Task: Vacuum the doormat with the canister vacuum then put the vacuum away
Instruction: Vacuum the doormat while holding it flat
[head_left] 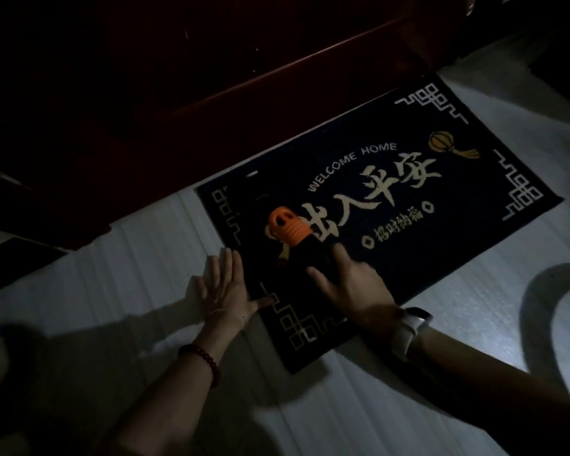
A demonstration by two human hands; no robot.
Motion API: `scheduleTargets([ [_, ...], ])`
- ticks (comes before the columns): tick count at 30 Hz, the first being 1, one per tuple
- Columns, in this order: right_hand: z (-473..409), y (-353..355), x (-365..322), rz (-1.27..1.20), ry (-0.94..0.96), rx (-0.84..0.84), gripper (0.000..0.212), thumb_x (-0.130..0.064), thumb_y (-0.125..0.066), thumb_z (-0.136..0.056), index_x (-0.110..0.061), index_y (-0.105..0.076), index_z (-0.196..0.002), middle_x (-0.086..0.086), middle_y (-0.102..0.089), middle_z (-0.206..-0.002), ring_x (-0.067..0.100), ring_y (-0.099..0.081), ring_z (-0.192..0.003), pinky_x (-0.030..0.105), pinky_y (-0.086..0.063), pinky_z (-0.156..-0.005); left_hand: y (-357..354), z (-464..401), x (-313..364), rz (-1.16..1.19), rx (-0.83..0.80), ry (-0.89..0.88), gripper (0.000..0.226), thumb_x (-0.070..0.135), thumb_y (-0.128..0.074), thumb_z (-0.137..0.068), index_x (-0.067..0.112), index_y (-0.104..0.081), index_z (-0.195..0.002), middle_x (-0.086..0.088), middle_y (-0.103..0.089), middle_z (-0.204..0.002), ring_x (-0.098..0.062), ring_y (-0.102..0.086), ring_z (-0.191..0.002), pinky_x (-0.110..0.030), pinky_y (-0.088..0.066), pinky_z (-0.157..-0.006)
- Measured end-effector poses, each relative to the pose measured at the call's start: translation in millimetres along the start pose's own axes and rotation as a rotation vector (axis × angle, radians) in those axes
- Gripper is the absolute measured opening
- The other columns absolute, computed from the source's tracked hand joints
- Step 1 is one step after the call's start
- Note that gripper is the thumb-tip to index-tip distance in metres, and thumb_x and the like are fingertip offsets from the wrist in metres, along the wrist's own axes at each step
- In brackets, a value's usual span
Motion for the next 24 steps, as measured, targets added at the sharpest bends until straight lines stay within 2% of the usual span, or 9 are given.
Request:
scheduleTargets([
  [3,-20.5,35.6,29.9,-0.104,-0.098,0.101,0.035,-0.045,-0.048,-0.090,-0.017,-0.044,-0.110,0.004,-0.060,-0.083,0.019,-0.057,-0.066,0.029,-0.046,-0.057,-2.5,-2.3,-1.8,0.007,-0.001,0.001,0.112,0.065,-0.055,-0.076,0.017,0.019,-0.145,0.000,0.025,-0.153,-0.023,0.025,-0.140,-0.052,0.006,-0.113],
  [5,-30.0,71.4,63.1,-0.235,-0.257,0.251,0.040,-0.043,-0.048,-0.090,-0.012,-0.044,-0.115,0.014,-0.063,-0.096,0.027,-0.060,-0.077,0.035,-0.050,-0.066,-2.9,-2.7,-1.1,0.012,-0.010,-0.001,0.110,0.064,-0.055,-0.077,0.018,0.018,-0.145,0.001,0.026,-0.153,-0.023,0.025,-0.140,-0.052,0.005,-0.113],
  [7,-34.3,84.4,77.4,-0.216,-0.358,0.349,0.044,-0.045,-0.047,-0.090,-0.011,-0.043,-0.118,0.016,-0.061,-0.100,0.033,-0.059,-0.088,0.040,-0.049,-0.073,-2.2,-4.0,-0.9,0.009,-0.016,0.003,0.111,0.064,-0.056,-0.076,0.018,0.018,-0.145,0.001,0.025,-0.153,-0.023,0.023,-0.140,-0.052,0.004,-0.113],
  [10,-36.3,60.9,53.4,-0.290,-0.302,0.319,0.040,-0.044,-0.047,-0.091,-0.016,-0.039,-0.119,0.014,-0.063,-0.097,0.033,-0.063,-0.080,0.048,-0.055,-0.070,-0.3,-5.1,0.9,-0.010,-0.012,0.002,0.112,0.066,-0.056,-0.074,0.017,0.017,-0.145,0.000,0.024,-0.154,-0.022,0.022,-0.141,-0.052,0.002,-0.113],
  [11,-34.9,47.7,39.6,-0.310,-0.243,0.285,0.038,-0.042,-0.047,-0.091,-0.016,-0.038,-0.118,0.013,-0.064,-0.094,0.031,-0.063,-0.076,0.046,-0.056,-0.067,0.4,-5.0,0.7,-0.014,-0.007,0.001,0.113,0.066,-0.055,-0.074,0.016,0.017,-0.145,-0.001,0.023,-0.154,-0.023,0.022,-0.141,-0.052,0.002,-0.113],
  [14,-17.6,0.1,-6.7,-0.138,-0.033,0.096,0.037,-0.043,-0.046,-0.092,-0.017,-0.038,-0.117,0.001,-0.059,-0.084,0.021,-0.060,-0.068,0.025,-0.048,-0.054,2.6,-3.5,1.1,-0.029,0.001,0.002,0.113,0.065,-0.056,-0.074,0.015,0.016,-0.145,-0.002,0.022,-0.154,-0.024,0.022,-0.141,-0.052,0.003,-0.113],
  [17,-6.7,-14.3,-11.2,-0.051,0.042,-0.024,0.036,-0.046,-0.044,-0.091,-0.019,-0.040,-0.114,-0.004,-0.055,-0.081,0.017,-0.059,-0.069,0.025,-0.046,-0.057,3.0,-4.1,0.2,-0.056,0.015,0.010,0.110,0.063,-0.057,-0.076,0.015,0.015,-0.145,-0.001,0.020,-0.154,-0.024,0.023,-0.140,-0.053,0.003,-0.113],
  [21,-24.7,39.0,45.6,-0.203,-0.137,0.110,0.033,-0.044,-0.048,-0.090,-0.019,-0.044,-0.111,-0.003,-0.057,-0.079,0.020,-0.061,-0.069,0.029,-0.049,-0.055,0.4,-4.0,-0.9,-0.064,-0.002,0.012,0.110,0.065,-0.053,-0.076,0.016,0.018,-0.145,0.000,0.023,-0.154,-0.024,0.023,-0.140,-0.052,0.004,-0.113],
  [24,-36.4,75.8,75.3,-0.246,-0.266,0.275,0.037,-0.042,-0.048,-0.091,-0.017,-0.044,-0.118,-0.006,-0.051,-0.078,0.009,-0.053,-0.064,0.022,-0.040,-0.051,1.1,-4.5,-0.9,-0.057,-0.006,0.013,0.110,0.066,-0.053,-0.076,0.016,0.017,-0.145,0.000,0.021,-0.154,-0.025,0.022,-0.141,-0.052,0.001,-0.113],
])
Point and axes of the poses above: each hand's wrist, its own z-axis away from the middle knuckle, its own y-axis out of the back of the hand, x = y × z, the point moved 10 cm from there along -z, towards the middle knuckle
